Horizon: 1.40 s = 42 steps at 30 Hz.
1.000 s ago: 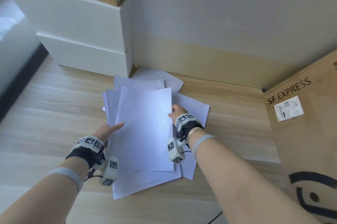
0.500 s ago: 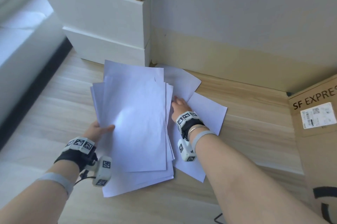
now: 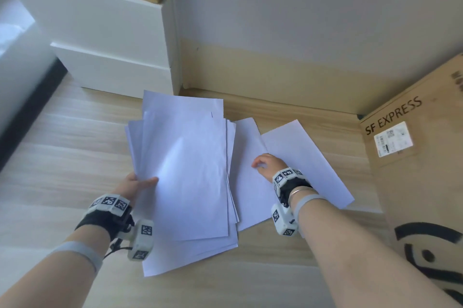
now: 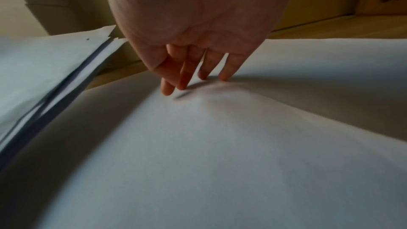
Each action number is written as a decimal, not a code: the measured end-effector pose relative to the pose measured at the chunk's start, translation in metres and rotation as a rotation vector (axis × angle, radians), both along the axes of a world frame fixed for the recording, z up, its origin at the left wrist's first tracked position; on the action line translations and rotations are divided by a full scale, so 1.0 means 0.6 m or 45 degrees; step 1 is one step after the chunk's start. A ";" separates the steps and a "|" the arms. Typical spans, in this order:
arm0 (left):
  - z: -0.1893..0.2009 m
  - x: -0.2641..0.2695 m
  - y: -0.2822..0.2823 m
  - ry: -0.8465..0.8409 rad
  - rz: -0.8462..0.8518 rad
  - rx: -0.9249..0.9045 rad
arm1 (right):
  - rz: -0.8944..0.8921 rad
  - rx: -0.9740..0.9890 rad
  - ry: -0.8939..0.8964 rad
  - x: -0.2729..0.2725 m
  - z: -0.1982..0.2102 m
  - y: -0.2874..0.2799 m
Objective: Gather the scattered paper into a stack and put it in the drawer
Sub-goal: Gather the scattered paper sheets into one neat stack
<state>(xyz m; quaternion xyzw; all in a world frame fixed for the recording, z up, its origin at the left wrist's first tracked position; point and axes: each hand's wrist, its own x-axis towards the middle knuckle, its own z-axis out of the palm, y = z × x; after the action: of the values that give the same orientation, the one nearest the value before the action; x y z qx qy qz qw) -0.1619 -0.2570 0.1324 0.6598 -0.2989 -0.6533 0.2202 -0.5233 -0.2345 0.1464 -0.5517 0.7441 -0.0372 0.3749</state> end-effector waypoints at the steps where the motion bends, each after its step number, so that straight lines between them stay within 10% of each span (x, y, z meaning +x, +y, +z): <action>1: 0.003 -0.008 0.000 0.002 -0.028 0.014 | -0.058 -0.007 -0.010 -0.012 0.002 0.012; 10: 0.011 -0.066 -0.006 0.019 -0.182 -0.012 | -0.453 0.204 0.365 -0.039 0.012 0.055; 19: 0.008 -0.088 -0.013 0.061 -0.229 0.005 | -0.539 0.101 0.134 -0.051 0.010 0.056; 42: -0.005 -0.167 -0.044 0.094 -0.252 0.077 | -0.806 0.422 0.447 -0.236 0.013 0.081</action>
<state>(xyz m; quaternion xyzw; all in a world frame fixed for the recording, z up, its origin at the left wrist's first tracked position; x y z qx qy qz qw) -0.2621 -0.2836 0.1292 0.6088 -0.3344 -0.7045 0.1455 -0.6649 -0.1860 0.1545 -0.2250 0.9260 0.0646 0.2962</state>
